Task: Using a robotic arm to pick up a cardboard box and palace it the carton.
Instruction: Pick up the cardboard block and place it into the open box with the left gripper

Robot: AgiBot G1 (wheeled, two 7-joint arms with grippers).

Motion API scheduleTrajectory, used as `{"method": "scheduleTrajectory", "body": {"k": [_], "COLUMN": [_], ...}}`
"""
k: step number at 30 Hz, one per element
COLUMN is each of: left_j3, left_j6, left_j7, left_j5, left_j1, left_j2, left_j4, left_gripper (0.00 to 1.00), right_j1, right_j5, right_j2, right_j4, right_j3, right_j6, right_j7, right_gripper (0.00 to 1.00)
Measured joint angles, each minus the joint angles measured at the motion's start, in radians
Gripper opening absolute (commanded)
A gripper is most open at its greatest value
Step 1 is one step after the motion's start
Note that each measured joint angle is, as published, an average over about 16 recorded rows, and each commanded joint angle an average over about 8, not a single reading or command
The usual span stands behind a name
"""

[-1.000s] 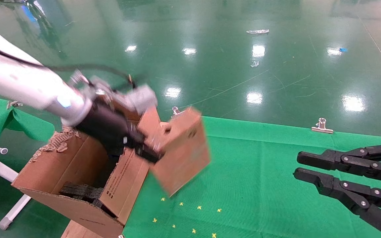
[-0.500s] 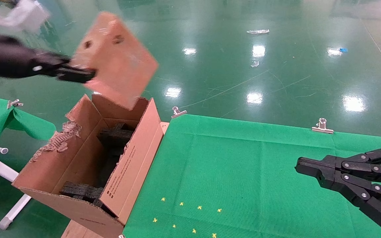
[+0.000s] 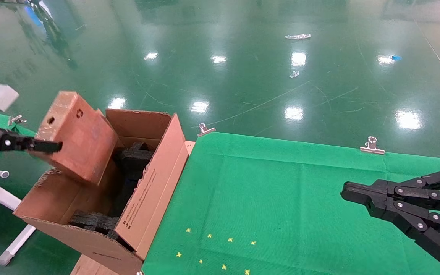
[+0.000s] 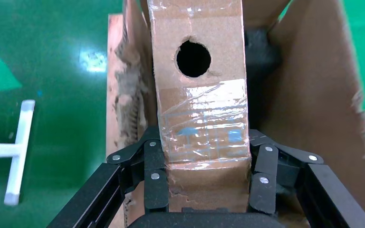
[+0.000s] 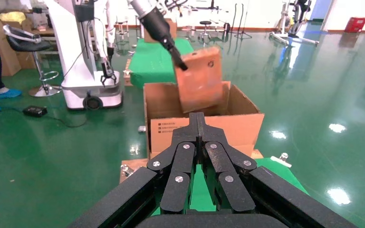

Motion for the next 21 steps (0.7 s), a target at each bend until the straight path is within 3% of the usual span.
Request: {"method": "scheduleTrajectory", "body": {"k": [2,3,21], "left_j3": [0.012,0.018,0.096], "left_j6": [-0.016,-0.024,-0.12], "left_j7": [-0.012,-0.018,-0.104], "left_j5": [0.007,0.009,0.054], "left_j1": [0.022,0.033,0.176], "left_j2": [0.003,0.004,-0.004], "left_j4": [0.004,0.005,-0.013], "left_gripper": [0.0,0.0,0.0], "right_j1": [0.0,0.0,0.0], "right_j5": [0.0,0.0,0.001], "right_j2": [0.0,0.0,0.001], "right_j4": [0.0,0.0,0.0], "right_j3": [0.0,0.0,-0.001], "right_j6": [0.0,0.0,0.001], "right_j7": [0.0,0.0,-0.001], "right_gripper": [0.98,1.0,1.0]}}
